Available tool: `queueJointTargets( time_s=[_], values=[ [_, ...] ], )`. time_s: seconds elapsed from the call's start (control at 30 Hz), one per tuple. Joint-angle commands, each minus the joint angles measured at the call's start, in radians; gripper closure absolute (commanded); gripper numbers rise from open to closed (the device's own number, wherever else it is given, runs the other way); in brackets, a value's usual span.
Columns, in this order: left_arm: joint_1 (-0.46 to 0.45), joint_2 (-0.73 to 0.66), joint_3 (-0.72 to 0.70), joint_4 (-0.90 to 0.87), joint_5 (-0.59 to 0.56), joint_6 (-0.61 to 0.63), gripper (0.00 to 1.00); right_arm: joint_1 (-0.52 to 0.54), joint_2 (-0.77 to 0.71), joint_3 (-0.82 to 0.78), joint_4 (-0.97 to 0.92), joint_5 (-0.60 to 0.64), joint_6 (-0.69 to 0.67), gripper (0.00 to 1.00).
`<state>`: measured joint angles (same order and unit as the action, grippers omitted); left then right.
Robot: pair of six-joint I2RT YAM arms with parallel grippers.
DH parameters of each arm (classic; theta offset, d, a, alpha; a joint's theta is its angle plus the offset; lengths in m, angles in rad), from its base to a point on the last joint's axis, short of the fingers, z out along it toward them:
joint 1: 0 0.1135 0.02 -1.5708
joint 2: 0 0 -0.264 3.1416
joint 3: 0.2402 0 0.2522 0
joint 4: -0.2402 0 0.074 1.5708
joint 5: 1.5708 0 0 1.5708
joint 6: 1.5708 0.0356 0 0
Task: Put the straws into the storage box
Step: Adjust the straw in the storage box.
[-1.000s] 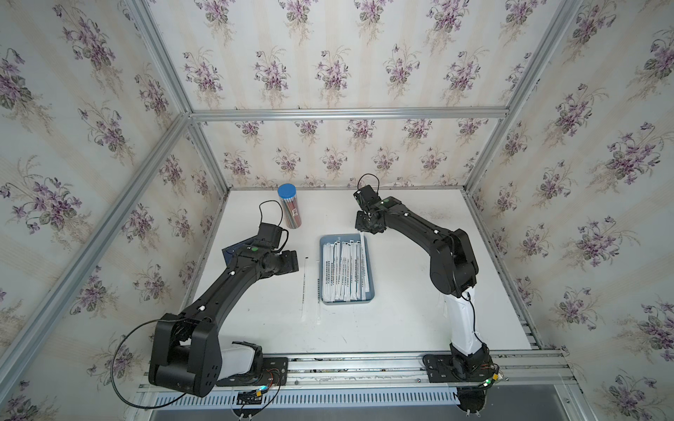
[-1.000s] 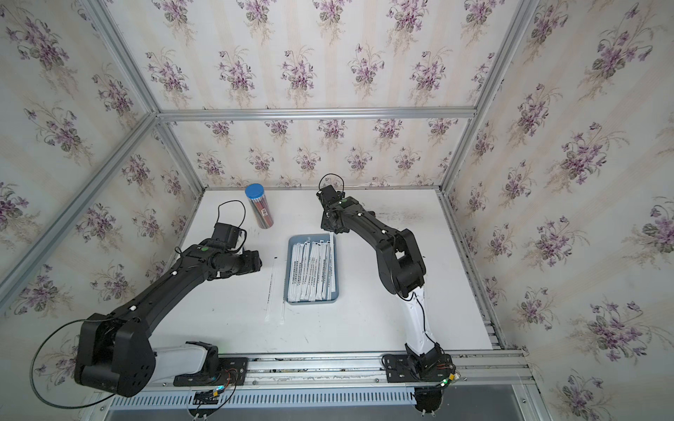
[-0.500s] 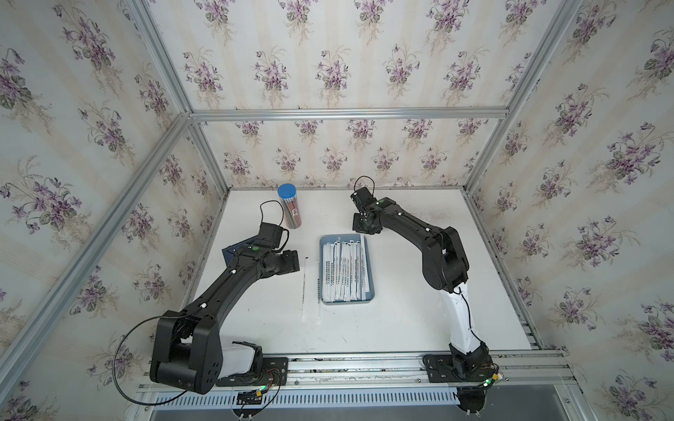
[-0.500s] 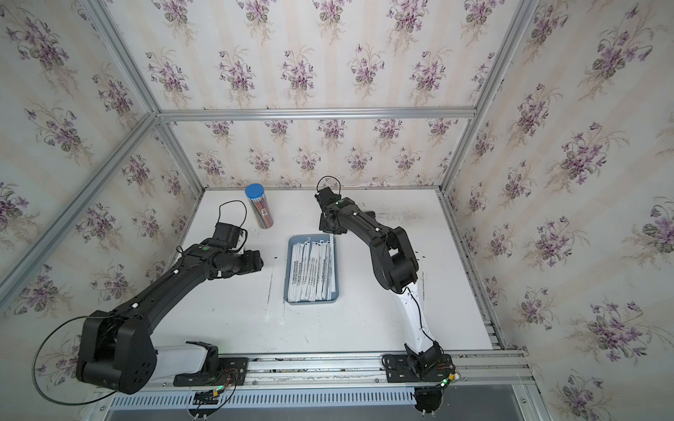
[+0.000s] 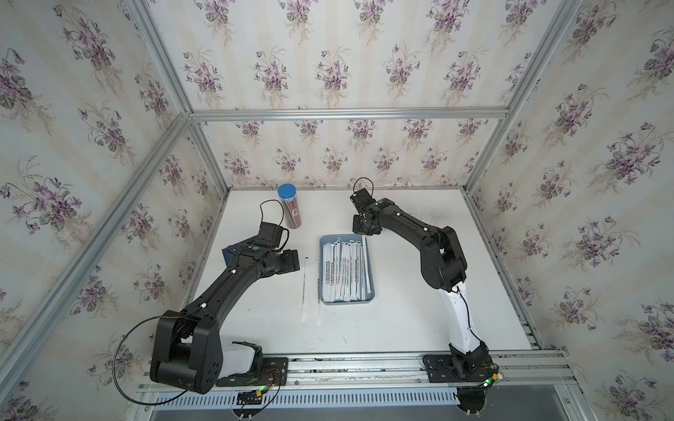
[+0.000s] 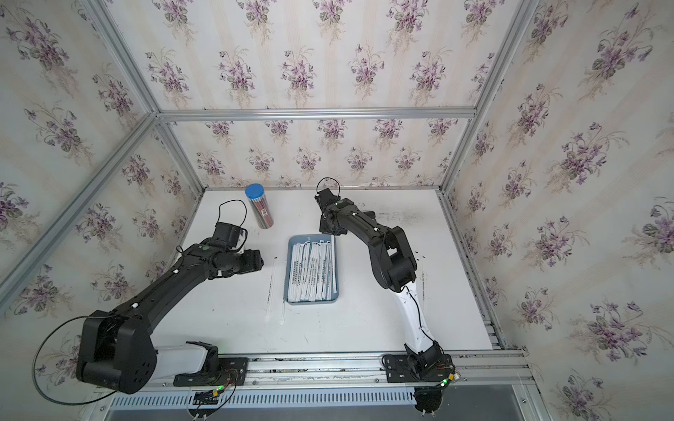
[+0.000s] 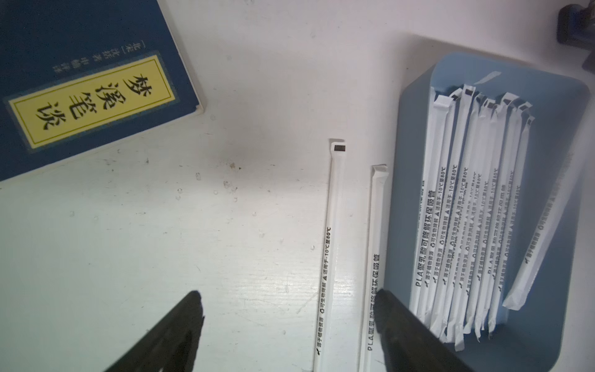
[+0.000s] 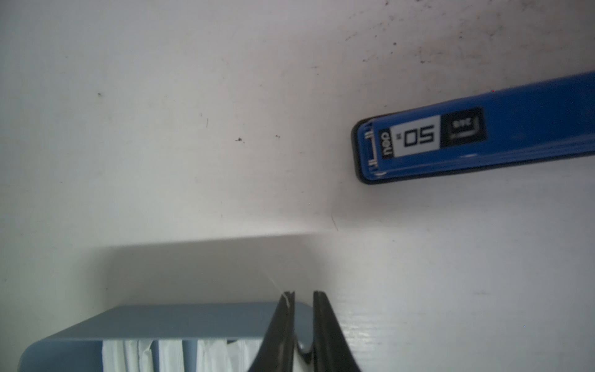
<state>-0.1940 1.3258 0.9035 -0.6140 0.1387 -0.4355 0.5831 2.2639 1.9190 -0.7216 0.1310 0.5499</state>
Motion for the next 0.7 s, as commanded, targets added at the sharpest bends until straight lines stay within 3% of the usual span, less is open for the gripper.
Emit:
queueJointTargets(
  time_s=[0.0, 0.53, 0.67],
  values=[
    [0.001, 0.001, 0.002, 0.008, 0.005, 0.003, 0.16, 0.007, -0.031, -0.018, -0.005, 0.007, -0.012, 0.86],
    [0.001, -0.005, 0.005, 0.000, -0.001, 0.008, 0.16, 0.043, -0.036, -0.164, 0.071, -0.006, 0.010, 0.86],
    [0.001, -0.011, 0.008, -0.007, -0.005, 0.008, 0.16, 0.045, -0.039, -0.141, 0.044, 0.018, -0.003, 0.79]
  ],
)
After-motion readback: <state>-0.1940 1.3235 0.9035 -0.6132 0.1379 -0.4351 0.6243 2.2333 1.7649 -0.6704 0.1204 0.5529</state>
